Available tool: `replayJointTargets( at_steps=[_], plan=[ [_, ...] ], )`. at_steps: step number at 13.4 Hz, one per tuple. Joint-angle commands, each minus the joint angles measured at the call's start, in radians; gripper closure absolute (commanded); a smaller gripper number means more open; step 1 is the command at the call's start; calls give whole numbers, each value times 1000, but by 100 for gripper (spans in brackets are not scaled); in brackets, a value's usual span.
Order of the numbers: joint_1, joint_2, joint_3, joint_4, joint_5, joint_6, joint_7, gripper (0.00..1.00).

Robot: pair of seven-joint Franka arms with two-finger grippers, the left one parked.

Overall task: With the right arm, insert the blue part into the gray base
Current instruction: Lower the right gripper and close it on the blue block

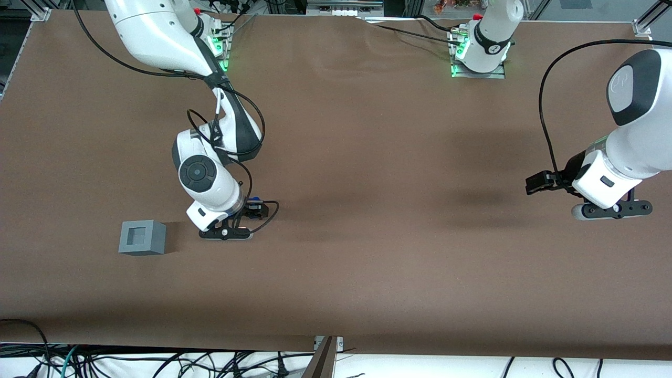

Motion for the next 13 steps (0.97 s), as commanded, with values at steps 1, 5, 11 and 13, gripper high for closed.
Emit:
replayJointTargets(
  at_steps=[1,5,11,13],
  plan=[
    [10,14,-6,8,13,-1,21,1],
    [19,14,-6,-6,19,-18,18,1],
    [25,11,14,-8,19,-90,16,1],
    [25,11,14,-8,19,-91,12,1]
  ],
)
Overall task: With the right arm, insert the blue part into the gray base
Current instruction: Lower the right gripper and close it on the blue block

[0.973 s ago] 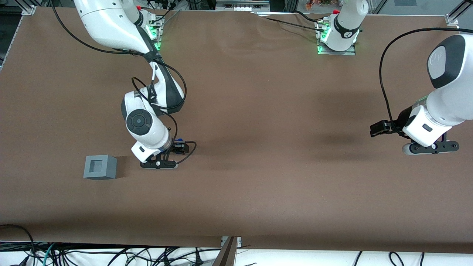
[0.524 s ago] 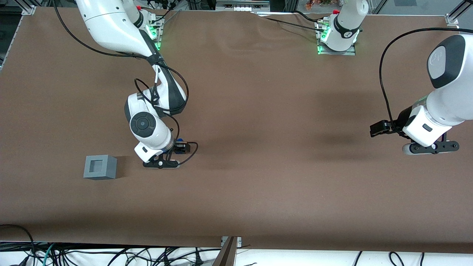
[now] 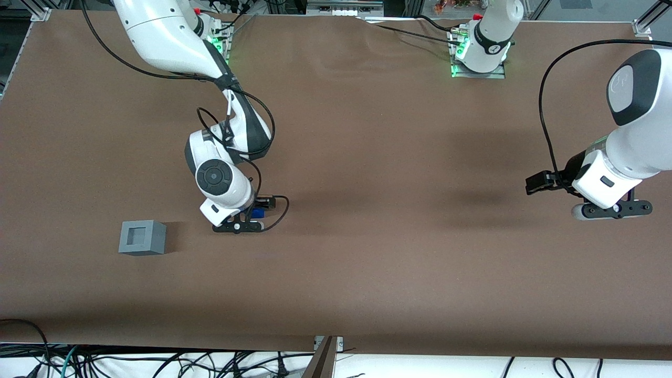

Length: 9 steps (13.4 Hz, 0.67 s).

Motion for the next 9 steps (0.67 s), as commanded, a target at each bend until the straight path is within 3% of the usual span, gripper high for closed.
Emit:
replayJointTargets(
  at_steps=[1,9],
  plan=[
    [1,-6,2,0,11,-15,2,1],
    [-5,-5,0,0,9,-7,-53,1]
  ],
)
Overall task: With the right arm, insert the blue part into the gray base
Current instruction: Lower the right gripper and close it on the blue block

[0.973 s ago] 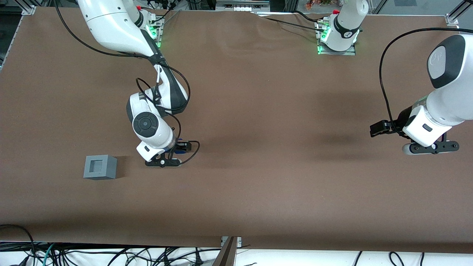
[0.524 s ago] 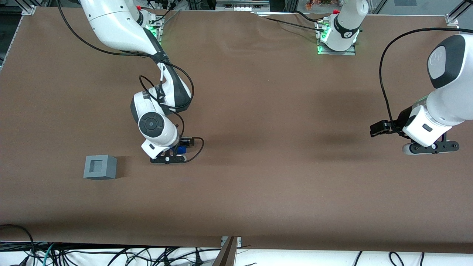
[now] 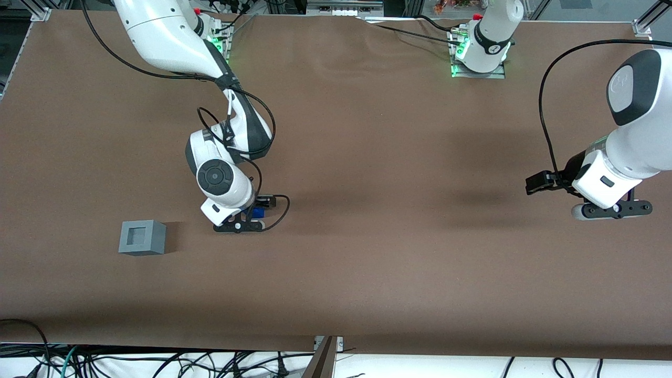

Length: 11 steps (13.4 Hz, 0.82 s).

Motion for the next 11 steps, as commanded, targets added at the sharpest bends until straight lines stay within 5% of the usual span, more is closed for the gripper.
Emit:
replayJointTargets(
  at_steps=[1,5,6,8,11],
  plan=[
    [-7,-5,0,0,9,-5,-47,1],
    [-9,-5,0,2,9,-2,-58,2],
    [-10,-5,0,3,9,-2,-58,10],
    [-10,-3,0,10,9,-1,-58,48],
    [-9,-5,0,11,6,-1,-58,75]
  ],
)
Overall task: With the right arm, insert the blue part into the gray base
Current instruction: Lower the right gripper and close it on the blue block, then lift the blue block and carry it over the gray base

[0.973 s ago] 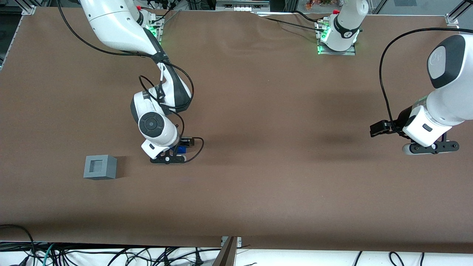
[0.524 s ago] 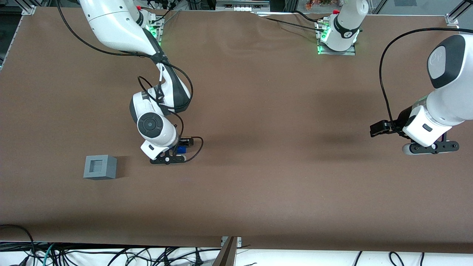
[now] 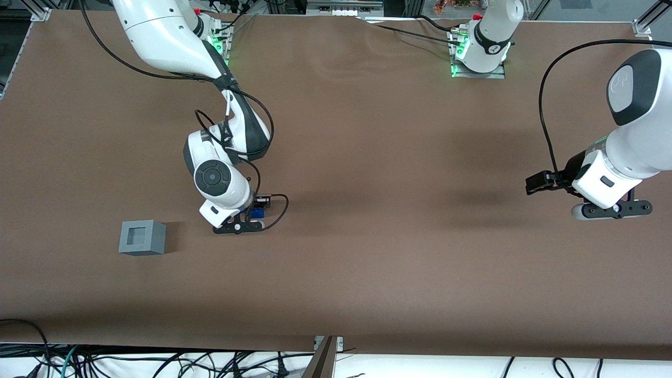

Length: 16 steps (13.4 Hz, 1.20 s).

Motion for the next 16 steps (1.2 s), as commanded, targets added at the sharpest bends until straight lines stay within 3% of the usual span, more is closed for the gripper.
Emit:
replayJointTargets(
  at_steps=[1,6,11,16],
  plan=[
    [-5,-5,3,6,6,-3,-17,77],
    [-5,-43,-4,34,-8,-15,-23,82],
    [-7,-139,-167,37,-9,-57,-64,80],
    [-13,-150,-325,37,6,-86,-248,79]
  ],
)
